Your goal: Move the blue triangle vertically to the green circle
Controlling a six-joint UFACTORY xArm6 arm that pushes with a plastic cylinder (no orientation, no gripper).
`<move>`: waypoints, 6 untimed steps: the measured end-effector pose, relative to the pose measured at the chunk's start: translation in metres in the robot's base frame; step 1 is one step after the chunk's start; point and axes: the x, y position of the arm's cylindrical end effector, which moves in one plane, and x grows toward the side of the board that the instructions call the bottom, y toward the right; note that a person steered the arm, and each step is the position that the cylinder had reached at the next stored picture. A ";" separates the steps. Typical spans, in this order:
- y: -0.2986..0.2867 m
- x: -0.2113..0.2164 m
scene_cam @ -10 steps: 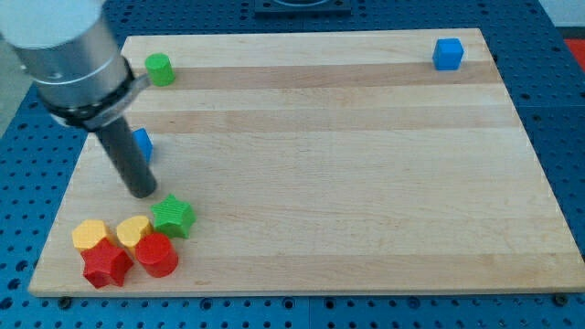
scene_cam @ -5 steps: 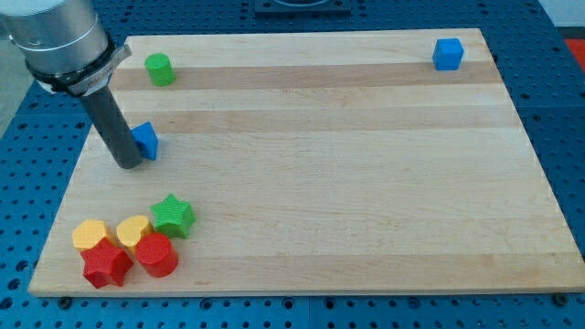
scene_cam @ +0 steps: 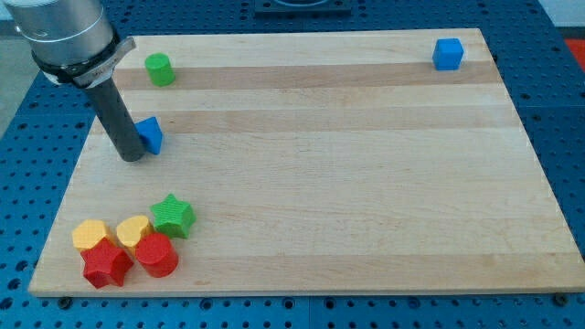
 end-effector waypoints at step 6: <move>-0.010 -0.012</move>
